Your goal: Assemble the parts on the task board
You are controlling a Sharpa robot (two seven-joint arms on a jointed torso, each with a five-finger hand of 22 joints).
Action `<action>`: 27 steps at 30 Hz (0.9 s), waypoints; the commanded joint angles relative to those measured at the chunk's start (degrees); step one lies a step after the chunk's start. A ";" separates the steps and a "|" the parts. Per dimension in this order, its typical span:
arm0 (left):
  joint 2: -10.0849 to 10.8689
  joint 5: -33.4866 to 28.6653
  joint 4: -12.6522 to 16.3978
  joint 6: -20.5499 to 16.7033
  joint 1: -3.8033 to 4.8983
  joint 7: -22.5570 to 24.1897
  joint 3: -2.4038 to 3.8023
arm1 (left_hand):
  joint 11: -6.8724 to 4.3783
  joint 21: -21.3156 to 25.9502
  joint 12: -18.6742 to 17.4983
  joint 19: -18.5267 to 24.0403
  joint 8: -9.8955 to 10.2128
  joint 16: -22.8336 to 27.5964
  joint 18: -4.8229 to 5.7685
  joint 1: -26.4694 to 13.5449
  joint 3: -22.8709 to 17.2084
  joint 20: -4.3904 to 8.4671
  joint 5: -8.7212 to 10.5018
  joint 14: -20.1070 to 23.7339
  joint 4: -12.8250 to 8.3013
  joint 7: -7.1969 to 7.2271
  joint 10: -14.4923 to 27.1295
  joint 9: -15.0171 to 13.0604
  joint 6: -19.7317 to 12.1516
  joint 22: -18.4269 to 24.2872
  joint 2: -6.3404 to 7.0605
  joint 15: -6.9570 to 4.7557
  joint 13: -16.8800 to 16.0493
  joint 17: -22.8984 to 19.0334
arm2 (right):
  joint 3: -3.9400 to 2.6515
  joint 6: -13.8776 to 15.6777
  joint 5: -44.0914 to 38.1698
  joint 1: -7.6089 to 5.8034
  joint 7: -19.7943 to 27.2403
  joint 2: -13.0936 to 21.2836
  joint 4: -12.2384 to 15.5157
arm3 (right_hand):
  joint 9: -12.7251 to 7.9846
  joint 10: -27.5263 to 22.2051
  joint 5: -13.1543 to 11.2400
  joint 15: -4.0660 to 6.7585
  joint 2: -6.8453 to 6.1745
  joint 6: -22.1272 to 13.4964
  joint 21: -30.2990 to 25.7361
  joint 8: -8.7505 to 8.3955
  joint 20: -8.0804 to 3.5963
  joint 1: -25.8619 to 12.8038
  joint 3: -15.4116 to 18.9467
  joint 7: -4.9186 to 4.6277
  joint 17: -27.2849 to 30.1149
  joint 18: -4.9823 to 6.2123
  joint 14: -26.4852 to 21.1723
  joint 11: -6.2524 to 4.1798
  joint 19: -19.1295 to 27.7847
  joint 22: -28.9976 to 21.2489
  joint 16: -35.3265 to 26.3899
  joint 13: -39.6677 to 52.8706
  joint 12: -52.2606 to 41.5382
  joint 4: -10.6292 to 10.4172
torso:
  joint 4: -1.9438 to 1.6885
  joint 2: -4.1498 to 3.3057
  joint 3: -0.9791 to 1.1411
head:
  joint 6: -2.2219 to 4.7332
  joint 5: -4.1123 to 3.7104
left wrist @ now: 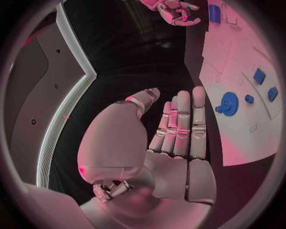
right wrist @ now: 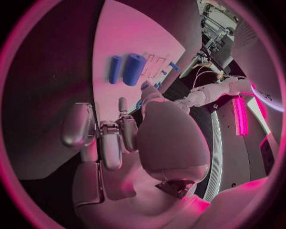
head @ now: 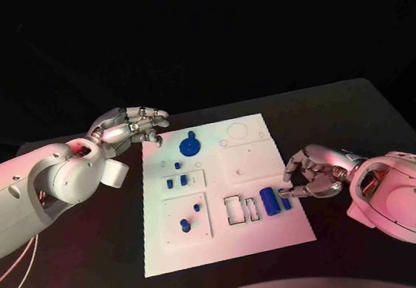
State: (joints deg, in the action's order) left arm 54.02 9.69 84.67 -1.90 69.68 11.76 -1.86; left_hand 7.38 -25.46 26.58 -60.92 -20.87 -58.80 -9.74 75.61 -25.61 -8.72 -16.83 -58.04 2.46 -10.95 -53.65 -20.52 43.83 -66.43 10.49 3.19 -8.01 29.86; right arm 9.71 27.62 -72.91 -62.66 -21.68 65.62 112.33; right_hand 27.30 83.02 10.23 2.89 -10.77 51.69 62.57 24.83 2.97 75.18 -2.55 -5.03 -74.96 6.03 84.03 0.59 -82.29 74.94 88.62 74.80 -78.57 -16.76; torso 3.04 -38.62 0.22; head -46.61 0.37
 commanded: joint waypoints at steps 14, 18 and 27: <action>0.12 -0.18 0.22 1.02 0.04 0.16 0.02 | -0.09 0.40 0.35 0.09 -0.41 -0.27 -0.64 -0.63 0.43 -0.31 0.06 0.25 0.20 -0.06 0.48 -0.08 -0.40 0.10 -0.17 -0.05 0.09 -0.09 | 0.04 -2.07 -4.23 0.61 -7.01 -3.65 -0.76 | -0.22 2.72 2.60 0.40 1.38 1.30 2.52 0.41 -0.11 -3.70 2.66 0.30 -14.48 -1.48 5.86 -0.22 -1.32 8.02 1.21 7.76 -5.08 -0.16 | 0.07 -0.09 -0.02 | -0.52 0.50; 0.01 -0.18 0.16 1.16 0.04 0.15 0.01 | -0.09 0.40 0.35 0.09 -0.41 -0.27 -0.64 -0.63 0.43 -0.31 0.06 0.25 0.20 -0.06 0.48 -0.08 -0.40 0.10 -0.17 -0.05 0.09 -0.09 | 0.05 -2.86 -4.61 0.93 -7.79 -4.71 -1.36 | -0.22 2.72 2.77 0.43 1.37 1.43 2.48 0.46 -0.13 -4.06 2.77 0.34 -14.57 -1.47 5.88 -0.26 -1.32 8.03 1.24 7.78 -5.08 -0.16 | -0.04 -0.08 0.02 | -0.68 0.52; 0.06 -0.18 0.18 1.31 0.04 0.08 0.01 | -0.09 0.40 0.35 0.09 -0.41 -0.27 -0.64 -0.63 0.43 -0.31 0.06 0.25 0.20 -0.06 0.48 -0.08 -0.40 0.10 -0.17 -0.05 0.09 -0.09 | 0.05 -4.31 -5.71 1.71 -8.99 -7.09 -2.56 | -0.22 2.80 2.64 0.46 1.17 1.49 2.52 0.49 -0.15 -4.48 2.99 0.38 -14.67 -1.48 5.90 -0.28 -1.35 8.07 1.27 7.94 -5.20 -0.15 | -0.03 -0.06 -0.04 | -0.83 0.81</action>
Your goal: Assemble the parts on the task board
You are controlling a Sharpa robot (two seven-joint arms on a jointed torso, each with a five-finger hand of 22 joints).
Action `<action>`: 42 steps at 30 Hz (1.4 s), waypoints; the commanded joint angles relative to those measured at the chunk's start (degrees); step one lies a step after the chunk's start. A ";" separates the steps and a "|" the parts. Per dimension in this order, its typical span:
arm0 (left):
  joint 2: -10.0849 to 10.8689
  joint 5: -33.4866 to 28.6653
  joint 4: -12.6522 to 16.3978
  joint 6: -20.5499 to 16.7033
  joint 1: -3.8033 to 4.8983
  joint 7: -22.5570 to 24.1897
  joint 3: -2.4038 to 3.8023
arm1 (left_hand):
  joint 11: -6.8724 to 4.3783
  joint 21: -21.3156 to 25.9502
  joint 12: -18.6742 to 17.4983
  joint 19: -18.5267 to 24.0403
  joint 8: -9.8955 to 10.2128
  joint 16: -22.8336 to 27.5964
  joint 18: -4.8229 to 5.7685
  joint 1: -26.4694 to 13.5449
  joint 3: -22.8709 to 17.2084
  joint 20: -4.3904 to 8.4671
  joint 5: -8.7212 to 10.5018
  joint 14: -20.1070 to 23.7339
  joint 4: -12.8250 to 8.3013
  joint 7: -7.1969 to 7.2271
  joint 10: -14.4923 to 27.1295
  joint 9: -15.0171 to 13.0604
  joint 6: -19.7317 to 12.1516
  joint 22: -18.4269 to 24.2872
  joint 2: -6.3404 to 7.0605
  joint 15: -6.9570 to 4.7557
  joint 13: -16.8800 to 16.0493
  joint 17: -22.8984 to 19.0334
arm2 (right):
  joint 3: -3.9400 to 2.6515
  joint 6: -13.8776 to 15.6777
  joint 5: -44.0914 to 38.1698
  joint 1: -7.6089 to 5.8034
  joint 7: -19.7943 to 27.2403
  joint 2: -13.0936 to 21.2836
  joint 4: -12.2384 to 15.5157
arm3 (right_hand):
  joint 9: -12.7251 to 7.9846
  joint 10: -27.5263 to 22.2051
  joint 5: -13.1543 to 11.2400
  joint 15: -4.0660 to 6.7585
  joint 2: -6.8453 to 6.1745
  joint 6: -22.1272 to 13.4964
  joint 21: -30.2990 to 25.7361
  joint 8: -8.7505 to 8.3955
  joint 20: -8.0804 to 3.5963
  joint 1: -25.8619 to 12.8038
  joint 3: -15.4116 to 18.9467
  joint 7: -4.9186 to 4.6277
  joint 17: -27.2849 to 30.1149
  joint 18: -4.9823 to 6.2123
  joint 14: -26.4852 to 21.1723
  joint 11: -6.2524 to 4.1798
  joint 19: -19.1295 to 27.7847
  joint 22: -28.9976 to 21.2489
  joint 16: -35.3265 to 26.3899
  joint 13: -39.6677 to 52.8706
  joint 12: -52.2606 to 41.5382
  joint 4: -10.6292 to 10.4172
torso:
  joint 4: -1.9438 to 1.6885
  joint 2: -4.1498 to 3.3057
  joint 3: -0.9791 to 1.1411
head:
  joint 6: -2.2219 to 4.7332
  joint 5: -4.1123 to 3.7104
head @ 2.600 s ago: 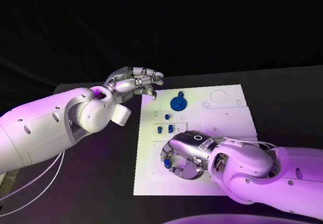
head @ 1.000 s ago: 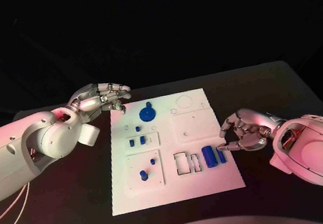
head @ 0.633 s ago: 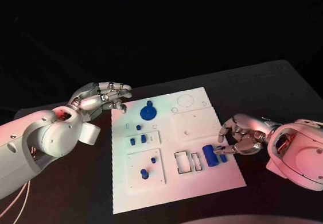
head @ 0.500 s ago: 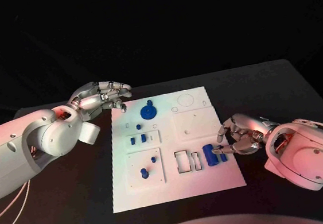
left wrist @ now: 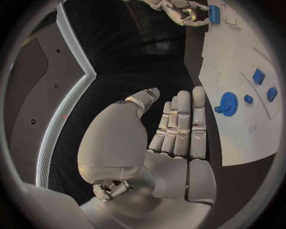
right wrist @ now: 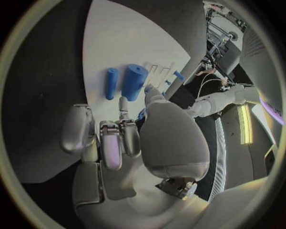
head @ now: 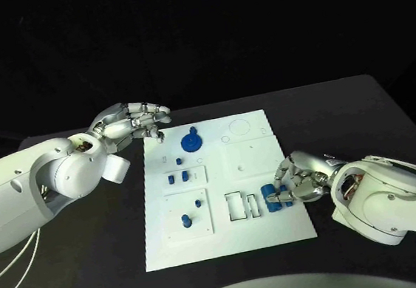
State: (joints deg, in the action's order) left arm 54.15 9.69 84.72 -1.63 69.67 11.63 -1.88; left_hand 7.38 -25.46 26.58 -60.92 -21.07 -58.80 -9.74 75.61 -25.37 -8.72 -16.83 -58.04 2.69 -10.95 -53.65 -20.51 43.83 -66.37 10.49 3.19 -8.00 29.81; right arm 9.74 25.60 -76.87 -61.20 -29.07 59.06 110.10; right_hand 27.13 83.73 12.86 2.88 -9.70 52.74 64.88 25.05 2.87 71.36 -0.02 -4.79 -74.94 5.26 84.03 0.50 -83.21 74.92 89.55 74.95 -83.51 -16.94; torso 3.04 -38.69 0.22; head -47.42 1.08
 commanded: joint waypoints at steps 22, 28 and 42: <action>0.09 -0.18 0.35 1.21 0.05 -0.20 0.03 | -0.10 0.43 0.40 0.06 -0.35 -0.32 -0.64 -0.72 0.26 -0.32 0.01 0.24 0.07 -0.06 0.50 -0.13 -0.51 0.12 -0.19 -0.05 0.09 -0.07 | 0.05 -5.19 -3.01 0.99 -2.58 -3.24 -2.64 | 0.34 2.31 0.43 0.84 1.21 2.29 0.54 1.12 -0.33 1.30 -0.88 0.76 -14.94 -0.78 5.95 -0.71 -0.56 8.35 0.42 8.23 -0.52 0.16 | -0.01 -0.01 -0.04 | -0.22 1.29; 0.07 -0.18 0.35 1.23 0.05 -0.20 0.03 | -0.09 0.46 0.41 0.05 -0.42 -0.33 -0.64 -0.77 0.32 -0.33 0.02 0.25 0.11 -0.06 0.53 -0.14 -0.58 0.16 -0.17 -0.05 0.10 -0.09 | 0.05 -1.93 -1.50 1.11 -2.34 -3.56 -2.28 | 0.89 3.32 5.13 1.60 1.65 5.01 1.31 1.90 -0.95 1.38 -1.98 1.88 -15.06 -0.91 5.97 -1.66 -0.87 8.73 0.45 9.86 -1.87 0.16 | 0.03 0.05 -0.02 | -0.20 1.34; -0.09 -0.18 0.28 1.17 0.05 -0.15 0.03 | -0.07 0.54 0.50 0.01 -0.70 -0.42 -0.63 -1.11 0.44 -0.36 -0.07 0.24 0.50 -0.08 0.60 -0.20 -0.81 0.30 -0.38 -0.01 0.11 -0.14 | -0.02 6.31 0.40 0.61 -0.28 -2.76 0.24 | 1.74 4.20 6.70 2.59 3.01 7.60 2.40 2.26 -1.87 2.24 -4.74 3.12 -15.06 -1.12 5.97 -2.78 -1.29 9.22 0.45 11.26 -3.03 0.15 | 0.11 0.04 -0.11 | 0.05 1.27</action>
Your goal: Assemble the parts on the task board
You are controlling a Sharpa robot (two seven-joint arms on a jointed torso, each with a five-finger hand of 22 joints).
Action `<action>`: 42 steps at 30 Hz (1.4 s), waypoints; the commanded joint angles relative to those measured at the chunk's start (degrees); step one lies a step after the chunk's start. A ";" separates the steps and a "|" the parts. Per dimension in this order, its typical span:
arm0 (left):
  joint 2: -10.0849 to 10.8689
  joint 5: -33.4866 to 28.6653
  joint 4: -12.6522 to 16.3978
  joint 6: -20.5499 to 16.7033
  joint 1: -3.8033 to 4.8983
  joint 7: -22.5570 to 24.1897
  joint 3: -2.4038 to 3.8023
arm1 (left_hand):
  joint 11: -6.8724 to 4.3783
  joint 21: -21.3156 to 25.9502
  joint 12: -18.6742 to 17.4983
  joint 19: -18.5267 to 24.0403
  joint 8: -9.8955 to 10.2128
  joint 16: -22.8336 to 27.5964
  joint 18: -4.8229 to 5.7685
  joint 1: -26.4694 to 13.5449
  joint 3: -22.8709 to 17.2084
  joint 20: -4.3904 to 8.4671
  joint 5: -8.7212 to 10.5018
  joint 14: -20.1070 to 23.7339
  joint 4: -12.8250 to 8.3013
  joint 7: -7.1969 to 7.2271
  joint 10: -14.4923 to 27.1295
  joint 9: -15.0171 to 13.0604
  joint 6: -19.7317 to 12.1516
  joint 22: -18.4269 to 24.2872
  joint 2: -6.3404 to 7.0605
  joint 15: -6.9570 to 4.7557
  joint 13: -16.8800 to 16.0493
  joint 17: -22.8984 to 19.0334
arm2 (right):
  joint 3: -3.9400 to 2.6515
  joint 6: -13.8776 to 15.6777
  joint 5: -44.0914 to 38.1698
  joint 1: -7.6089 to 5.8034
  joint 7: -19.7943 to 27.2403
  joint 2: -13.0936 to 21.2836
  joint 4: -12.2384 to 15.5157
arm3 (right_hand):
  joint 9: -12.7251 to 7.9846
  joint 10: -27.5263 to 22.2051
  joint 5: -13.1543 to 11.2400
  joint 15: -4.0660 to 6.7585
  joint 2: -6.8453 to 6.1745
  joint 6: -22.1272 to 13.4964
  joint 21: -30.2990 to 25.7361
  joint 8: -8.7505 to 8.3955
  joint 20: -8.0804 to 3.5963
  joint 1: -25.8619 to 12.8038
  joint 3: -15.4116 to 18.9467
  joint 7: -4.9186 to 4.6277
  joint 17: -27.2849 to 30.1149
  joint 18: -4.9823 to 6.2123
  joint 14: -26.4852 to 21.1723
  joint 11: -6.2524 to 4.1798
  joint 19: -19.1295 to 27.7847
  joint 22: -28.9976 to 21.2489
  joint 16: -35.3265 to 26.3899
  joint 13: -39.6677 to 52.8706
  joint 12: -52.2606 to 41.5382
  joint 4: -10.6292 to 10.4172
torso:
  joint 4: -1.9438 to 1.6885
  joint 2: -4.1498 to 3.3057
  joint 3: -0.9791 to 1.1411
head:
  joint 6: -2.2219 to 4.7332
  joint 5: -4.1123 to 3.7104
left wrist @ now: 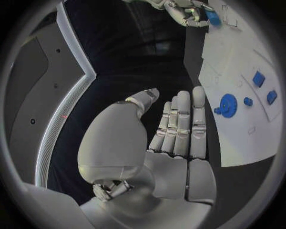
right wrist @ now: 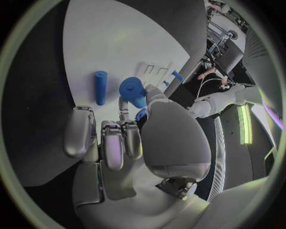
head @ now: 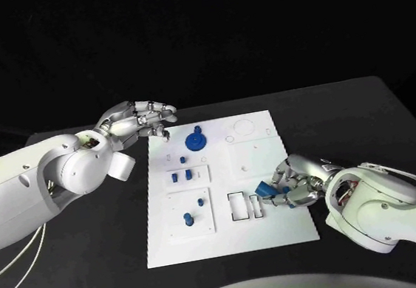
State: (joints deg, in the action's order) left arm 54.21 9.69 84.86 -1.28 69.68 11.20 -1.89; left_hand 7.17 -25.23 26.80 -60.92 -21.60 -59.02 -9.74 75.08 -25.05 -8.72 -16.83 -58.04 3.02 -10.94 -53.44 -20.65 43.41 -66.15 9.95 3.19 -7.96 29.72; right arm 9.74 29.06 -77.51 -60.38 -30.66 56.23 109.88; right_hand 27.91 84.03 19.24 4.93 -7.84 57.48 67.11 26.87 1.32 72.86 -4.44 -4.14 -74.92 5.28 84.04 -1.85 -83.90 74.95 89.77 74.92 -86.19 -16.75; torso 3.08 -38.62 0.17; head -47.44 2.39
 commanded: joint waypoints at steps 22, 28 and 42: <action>-0.54 -0.34 0.05 0.79 0.04 0.31 0.04 | 0.17 0.46 0.45 -0.06 -0.52 -0.36 -0.63 -1.18 0.47 -0.41 -0.10 0.23 0.80 -0.14 0.51 -0.11 -0.93 0.34 0.08 0.04 0.08 -0.12 | -0.07 -3.22 6.03 -0.82 0.60 -4.73 -0.26 | 1.89 3.72 -0.05 0.54 1.81 3.32 -1.03 -0.40 -0.46 -5.80 -1.56 2.35 -15.08 -0.98 5.96 -0.37 -0.39 9.13 0.23 10.97 0.17 -0.12 | -0.02 -0.08 -0.05 | 0.03 0.09; -0.60 -0.40 0.10 0.90 0.04 0.29 0.04 | 0.17 0.47 0.47 -0.06 -0.54 -0.37 -0.63 -1.21 0.48 -0.41 -0.10 0.23 0.84 -0.15 0.52 -0.11 -0.97 0.35 0.06 0.04 0.08 -0.13 | -0.08 -3.80 5.82 -0.78 0.00 -6.26 -1.35 | 2.05 3.69 -0.44 0.54 1.61 3.38 -1.15 -0.44 -0.46 -6.56 -1.49 2.34 -15.08 -0.96 5.96 -0.36 -0.37 9.12 0.23 10.93 0.23 -0.11 | -0.05 -0.07 -0.06 | 0.00 0.12; -0.53 -0.48 0.13 1.14 0.05 0.16 0.04 | 0.18 0.61 0.62 -0.11 -0.90 -0.48 -0.63 -1.59 0.79 -0.45 0.14 0.26 1.34 -0.16 0.61 -0.18 -1.32 0.58 -0.03 0.08 0.07 -0.20 | -0.08 -6.41 5.40 -0.77 -0.64 -7.67 -2.45 | 2.44 3.68 -1.07 0.59 1.23 3.91 -1.45 -0.33 -0.48 -7.93 -1.29 2.45 -15.08 -0.91 5.96 -0.43 -0.33 9.09 0.23 10.93 0.29 -0.11 | 0.03 -0.08 0.00 | -0.07 0.43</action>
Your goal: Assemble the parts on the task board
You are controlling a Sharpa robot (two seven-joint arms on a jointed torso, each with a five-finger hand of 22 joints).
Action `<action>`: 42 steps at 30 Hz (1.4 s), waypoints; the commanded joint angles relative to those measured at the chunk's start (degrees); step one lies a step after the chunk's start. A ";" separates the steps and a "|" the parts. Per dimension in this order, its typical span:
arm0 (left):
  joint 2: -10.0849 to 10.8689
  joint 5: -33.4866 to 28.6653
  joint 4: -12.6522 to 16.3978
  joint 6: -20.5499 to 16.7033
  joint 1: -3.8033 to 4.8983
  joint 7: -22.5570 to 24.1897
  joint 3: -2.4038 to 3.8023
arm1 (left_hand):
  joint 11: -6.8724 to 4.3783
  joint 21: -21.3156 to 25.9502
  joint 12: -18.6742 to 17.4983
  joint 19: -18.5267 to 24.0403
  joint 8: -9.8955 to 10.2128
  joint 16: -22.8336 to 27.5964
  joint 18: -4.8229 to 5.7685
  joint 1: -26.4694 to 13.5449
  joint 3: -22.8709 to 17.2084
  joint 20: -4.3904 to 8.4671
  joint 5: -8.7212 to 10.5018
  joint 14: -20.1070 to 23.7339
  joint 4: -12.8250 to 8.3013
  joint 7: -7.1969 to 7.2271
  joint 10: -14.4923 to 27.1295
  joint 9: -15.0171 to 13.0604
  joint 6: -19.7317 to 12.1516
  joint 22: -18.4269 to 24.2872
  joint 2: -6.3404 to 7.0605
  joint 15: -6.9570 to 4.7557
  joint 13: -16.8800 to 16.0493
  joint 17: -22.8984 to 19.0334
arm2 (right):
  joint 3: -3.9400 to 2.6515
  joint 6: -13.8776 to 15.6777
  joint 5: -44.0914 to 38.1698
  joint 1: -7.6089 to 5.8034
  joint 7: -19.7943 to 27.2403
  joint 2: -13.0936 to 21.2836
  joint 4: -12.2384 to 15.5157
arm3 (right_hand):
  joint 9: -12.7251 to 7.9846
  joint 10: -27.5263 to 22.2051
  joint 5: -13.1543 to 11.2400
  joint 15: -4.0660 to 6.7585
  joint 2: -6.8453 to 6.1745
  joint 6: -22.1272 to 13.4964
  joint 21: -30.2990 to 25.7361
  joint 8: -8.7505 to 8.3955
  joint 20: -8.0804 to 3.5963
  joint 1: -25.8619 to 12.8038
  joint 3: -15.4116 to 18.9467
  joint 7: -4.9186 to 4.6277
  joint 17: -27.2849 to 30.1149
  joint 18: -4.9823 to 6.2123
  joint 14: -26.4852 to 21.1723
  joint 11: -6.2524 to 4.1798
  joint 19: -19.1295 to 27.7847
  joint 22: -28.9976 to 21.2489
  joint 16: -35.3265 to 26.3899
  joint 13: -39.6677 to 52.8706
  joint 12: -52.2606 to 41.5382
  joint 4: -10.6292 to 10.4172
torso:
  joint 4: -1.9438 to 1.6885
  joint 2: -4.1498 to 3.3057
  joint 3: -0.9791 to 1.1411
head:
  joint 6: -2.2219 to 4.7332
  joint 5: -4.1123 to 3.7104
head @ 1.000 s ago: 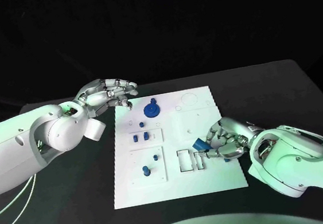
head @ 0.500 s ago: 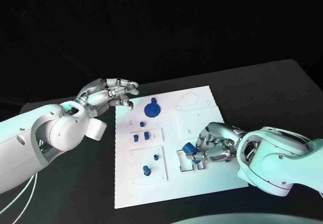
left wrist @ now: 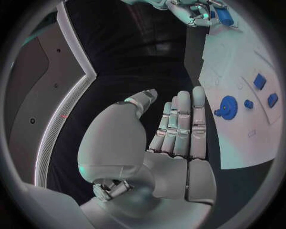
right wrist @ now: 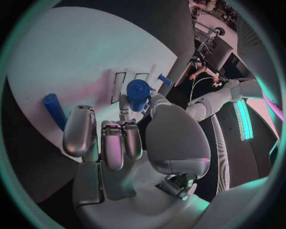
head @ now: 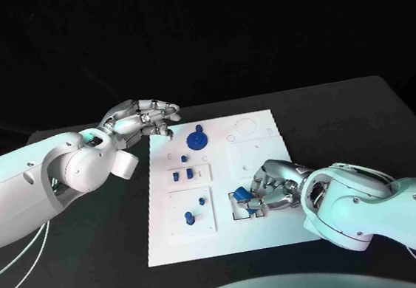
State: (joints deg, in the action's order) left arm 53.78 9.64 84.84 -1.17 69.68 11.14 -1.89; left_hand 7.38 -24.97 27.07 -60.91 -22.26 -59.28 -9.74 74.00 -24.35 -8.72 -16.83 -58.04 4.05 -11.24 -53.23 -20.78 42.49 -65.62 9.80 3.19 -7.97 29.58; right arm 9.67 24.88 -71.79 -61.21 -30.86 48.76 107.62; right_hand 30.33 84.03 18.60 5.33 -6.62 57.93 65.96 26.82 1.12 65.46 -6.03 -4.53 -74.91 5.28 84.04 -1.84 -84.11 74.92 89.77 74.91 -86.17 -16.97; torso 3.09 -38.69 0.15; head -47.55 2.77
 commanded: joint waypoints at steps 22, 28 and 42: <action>0.09 -0.44 0.21 1.50 0.05 -0.28 0.03 | -0.03 0.50 0.49 -0.15 -0.63 -0.32 -0.64 -0.80 0.33 -0.49 0.18 0.32 0.83 0.14 0.54 -0.12 -0.64 0.28 -0.09 0.10 0.08 -0.12 | -0.01 -1.38 -1.41 0.06 -0.40 -1.42 -1.39 | 1.20 2.39 -7.14 -0.41 -2.70 1.93 -4.06 -2.06 0.22 -6.33 12.73 2.00 -15.09 -0.39 5.96 0.29 0.67 8.37 0.23 9.02 2.78 -0.13 | 0.04 0.01 0.03 | -0.02 0.14; 0.10 -0.44 0.20 1.52 0.05 -0.34 0.03 | -0.03 0.53 0.51 -0.16 -0.68 -0.34 -0.64 -0.86 0.39 -0.49 0.17 0.33 0.92 0.14 0.57 -0.13 -0.70 0.32 -0.10 0.11 0.08 -0.13 | -0.01 -0.98 -1.50 0.06 -0.40 -1.40 -1.33 | 1.30 2.23 -7.34 -0.47 -2.84 1.86 -4.31 -2.21 0.30 -7.06 14.69 1.93 -15.09 -0.36 5.96 0.36 0.68 8.33 0.23 8.79 3.10 -0.16 | 0.02 -0.01 0.03 | -0.01 0.16; 0.29 -0.44 0.21 1.34 0.06 -0.43 0.03 | -0.02 0.56 0.55 -0.17 -0.76 -0.37 -0.64 -0.95 0.46 -0.50 0.16 0.34 1.08 0.13 0.61 -0.14 -0.79 0.37 -0.14 0.12 0.08 -0.15 | -0.01 -1.31 -1.65 0.13 0.92 0.70 1.90 | 1.72 2.64 -6.12 -0.38 -1.15 2.76 -3.46 -1.88 0.27 -7.43 15.14 2.18 -15.09 -0.50 5.96 0.18 0.35 8.59 0.23 9.40 2.51 -0.12 | 0.06 0.00 0.05 | -0.11 0.39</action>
State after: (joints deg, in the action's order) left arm 54.11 9.59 84.89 -0.62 69.67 10.56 -1.89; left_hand 7.17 -24.75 27.28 -61.12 -22.75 -59.28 -9.74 73.57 -23.87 -8.92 -16.83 -58.04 4.84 -11.25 -53.03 -20.83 42.09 -65.30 9.82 3.19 -7.97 29.52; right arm 9.65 24.24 -72.67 -61.16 -30.82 49.28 109.04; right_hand 31.99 84.02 12.11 5.33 -8.38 60.25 62.22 24.93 1.34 57.89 9.31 -2.38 -74.91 5.28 84.04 -1.84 -83.89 74.95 89.77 74.94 -83.27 -17.16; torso 3.10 -38.70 0.20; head -47.59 3.06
